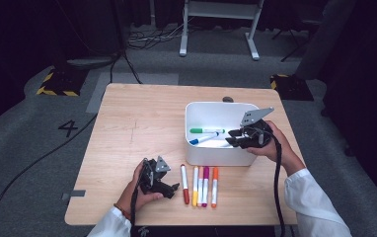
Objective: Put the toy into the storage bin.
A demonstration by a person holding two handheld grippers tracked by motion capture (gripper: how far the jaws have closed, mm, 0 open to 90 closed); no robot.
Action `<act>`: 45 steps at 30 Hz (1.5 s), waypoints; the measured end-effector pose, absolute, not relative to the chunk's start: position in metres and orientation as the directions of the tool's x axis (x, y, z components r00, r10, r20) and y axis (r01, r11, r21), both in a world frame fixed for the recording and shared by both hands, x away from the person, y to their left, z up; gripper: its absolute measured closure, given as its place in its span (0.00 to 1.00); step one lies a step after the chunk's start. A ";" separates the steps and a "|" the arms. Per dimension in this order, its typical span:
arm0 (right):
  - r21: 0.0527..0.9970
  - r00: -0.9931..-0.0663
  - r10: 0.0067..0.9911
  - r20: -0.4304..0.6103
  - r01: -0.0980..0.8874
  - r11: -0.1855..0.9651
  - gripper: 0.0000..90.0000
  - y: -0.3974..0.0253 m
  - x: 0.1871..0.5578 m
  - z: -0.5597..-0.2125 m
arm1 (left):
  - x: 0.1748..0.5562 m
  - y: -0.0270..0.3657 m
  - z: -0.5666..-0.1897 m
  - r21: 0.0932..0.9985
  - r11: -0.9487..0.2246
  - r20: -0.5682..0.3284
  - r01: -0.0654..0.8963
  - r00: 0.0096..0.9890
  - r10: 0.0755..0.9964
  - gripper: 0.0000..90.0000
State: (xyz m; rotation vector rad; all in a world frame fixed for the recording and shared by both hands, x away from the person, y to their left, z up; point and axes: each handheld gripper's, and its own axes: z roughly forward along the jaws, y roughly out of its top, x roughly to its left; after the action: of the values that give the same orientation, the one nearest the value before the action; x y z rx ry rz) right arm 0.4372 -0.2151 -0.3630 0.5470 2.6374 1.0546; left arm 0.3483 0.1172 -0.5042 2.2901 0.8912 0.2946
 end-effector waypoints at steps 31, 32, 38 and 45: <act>0.886 -0.851 0.517 -0.090 0.168 0.432 0.40 -0.254 0.324 -0.388 | 0.348 0.117 -0.504 0.650 -0.554 -0.026 0.520 0.744 0.668 0.00; 0.879 -0.851 0.517 -0.095 0.172 0.445 0.40 -0.251 0.322 -0.394 | 0.348 0.117 -0.504 0.650 -0.554 -0.026 0.521 0.743 0.668 0.00; 0.839 -0.852 0.517 -0.083 0.220 0.498 0.40 -0.231 0.322 -0.437 | 0.348 0.117 -0.504 0.650 -0.554 -0.026 0.520 0.744 0.668 0.00; 0.801 -0.850 0.522 -0.068 0.266 0.537 0.41 -0.206 0.331 -0.472 | 0.348 0.117 -0.504 0.651 -0.552 -0.026 0.521 0.742 0.670 0.00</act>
State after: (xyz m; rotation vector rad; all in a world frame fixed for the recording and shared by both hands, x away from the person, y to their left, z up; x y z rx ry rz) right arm 0.3313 -0.2061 -0.4722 0.6554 2.4790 1.2161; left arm 0.3480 0.1170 -0.5044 2.2868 0.8929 0.2972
